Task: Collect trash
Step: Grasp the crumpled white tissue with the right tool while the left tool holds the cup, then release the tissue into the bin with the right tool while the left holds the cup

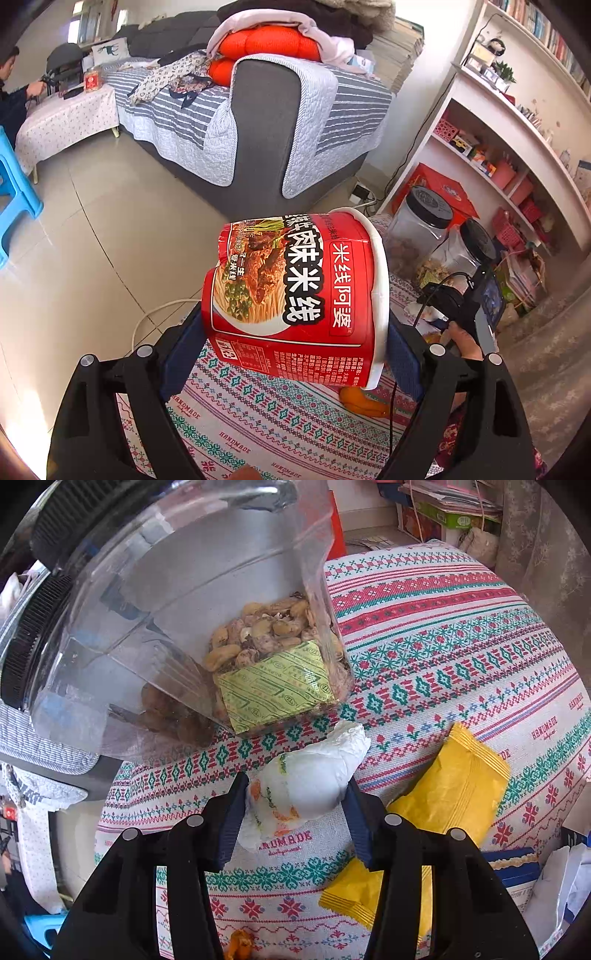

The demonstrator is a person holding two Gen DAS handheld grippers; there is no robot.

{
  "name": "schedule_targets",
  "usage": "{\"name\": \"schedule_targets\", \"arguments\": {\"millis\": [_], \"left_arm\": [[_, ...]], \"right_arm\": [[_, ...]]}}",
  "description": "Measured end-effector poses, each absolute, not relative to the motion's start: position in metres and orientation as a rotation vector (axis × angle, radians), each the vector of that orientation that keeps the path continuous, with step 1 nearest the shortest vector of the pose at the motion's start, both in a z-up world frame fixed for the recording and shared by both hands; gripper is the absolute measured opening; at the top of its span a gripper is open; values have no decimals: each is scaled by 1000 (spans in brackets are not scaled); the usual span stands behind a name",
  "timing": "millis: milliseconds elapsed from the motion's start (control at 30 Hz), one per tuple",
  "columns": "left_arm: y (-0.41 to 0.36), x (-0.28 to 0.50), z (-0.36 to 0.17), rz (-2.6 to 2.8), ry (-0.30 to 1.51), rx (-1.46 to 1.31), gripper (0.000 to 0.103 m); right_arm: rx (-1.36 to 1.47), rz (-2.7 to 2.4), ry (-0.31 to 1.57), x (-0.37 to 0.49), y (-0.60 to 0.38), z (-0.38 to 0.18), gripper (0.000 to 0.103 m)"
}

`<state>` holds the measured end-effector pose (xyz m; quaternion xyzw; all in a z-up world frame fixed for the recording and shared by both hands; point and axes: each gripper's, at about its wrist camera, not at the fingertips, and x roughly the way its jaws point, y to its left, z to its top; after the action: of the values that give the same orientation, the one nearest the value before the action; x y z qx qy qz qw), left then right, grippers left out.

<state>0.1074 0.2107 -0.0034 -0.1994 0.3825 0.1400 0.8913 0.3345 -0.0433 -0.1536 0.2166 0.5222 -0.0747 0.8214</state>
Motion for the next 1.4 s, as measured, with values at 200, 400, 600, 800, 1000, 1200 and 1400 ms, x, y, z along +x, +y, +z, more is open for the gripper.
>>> {"name": "schedule_targets", "arguments": {"millis": [200,400,600,800,1000,1200,1400], "left_arm": [[214,104,1,299,778,-423,85],[212,99,7,296,755,-433,84],[210,94,13,277,735,-442,85],[204,88,18,261,711,-434,85],[189,82,24,235,690,-411,85],[167,73,29,198,666,-381,85],[136,65,34,174,625,-308,85]], "right_arm": [[438,-79,1063,298,-39,-122,48],[394,33,970,250,-37,-68,48],[352,90,870,219,-54,-25,48],[314,140,792,183,-71,3,49],[273,157,720,148,-89,20,49],[217,131,661,119,-109,27,49],[165,80,605,95,-134,31,49]]}}
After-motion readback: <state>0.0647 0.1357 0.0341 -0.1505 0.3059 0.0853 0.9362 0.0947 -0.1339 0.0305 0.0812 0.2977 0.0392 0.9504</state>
